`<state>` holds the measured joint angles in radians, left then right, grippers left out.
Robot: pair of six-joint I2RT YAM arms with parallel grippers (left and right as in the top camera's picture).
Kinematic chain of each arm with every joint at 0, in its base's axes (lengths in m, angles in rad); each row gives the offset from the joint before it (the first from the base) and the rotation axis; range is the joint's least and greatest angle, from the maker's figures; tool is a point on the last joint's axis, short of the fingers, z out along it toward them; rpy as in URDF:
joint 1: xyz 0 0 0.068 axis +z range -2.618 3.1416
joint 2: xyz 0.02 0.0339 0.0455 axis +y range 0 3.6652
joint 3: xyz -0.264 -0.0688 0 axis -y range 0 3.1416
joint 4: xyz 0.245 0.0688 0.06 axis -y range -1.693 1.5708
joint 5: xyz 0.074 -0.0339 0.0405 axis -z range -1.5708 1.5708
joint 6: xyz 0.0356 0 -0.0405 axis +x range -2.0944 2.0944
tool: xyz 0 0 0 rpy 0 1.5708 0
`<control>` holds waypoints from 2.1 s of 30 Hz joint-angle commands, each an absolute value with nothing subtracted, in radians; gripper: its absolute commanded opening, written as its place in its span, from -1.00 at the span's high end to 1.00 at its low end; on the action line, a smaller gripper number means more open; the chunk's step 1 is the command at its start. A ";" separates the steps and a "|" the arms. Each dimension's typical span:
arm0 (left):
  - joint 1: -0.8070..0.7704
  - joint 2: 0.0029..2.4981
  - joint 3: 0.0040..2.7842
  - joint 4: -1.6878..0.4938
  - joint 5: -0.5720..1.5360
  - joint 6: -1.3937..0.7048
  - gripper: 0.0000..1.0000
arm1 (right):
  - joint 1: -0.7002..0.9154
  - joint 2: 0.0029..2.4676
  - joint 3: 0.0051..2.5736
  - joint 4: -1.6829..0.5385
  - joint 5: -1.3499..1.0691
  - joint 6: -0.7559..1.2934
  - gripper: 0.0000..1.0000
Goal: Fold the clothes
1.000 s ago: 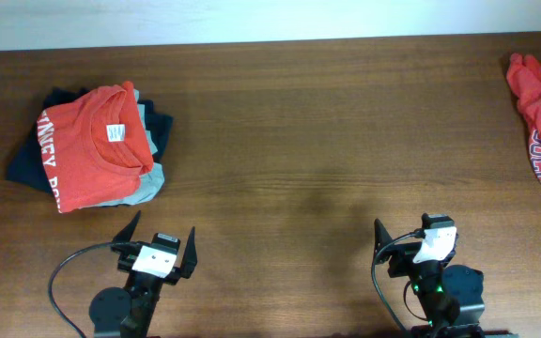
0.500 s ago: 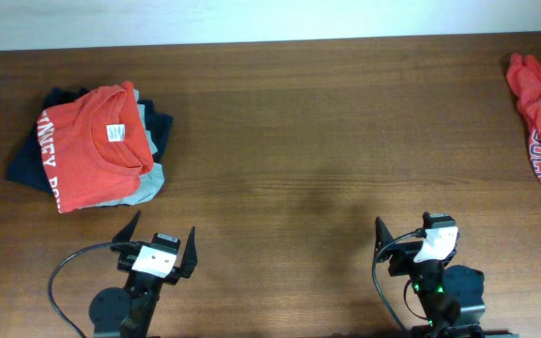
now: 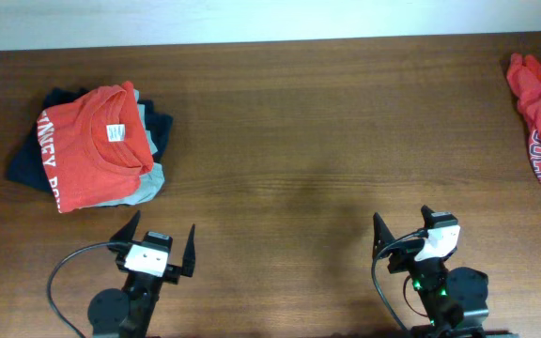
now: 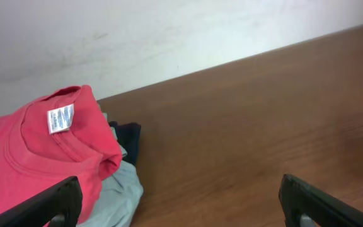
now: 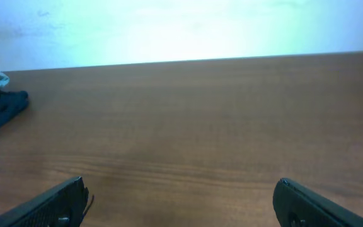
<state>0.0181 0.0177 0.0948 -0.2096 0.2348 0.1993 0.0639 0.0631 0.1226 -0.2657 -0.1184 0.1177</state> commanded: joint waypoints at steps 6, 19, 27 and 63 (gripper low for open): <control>0.020 0.242 0.389 -0.307 0.245 0.102 -0.98 | 0.058 0.299 0.387 -0.307 -0.118 0.185 -0.97; 0.020 1.068 1.166 -0.830 0.259 0.102 -0.98 | 0.058 0.987 1.039 -0.661 -0.273 0.211 -0.97; 0.020 1.278 1.314 -0.919 0.383 0.094 -0.99 | -0.108 1.225 1.342 -0.983 -0.070 0.332 -0.97; 0.020 1.299 1.314 -0.944 0.378 0.094 -0.98 | -0.985 2.037 1.507 -0.730 0.106 0.375 -0.33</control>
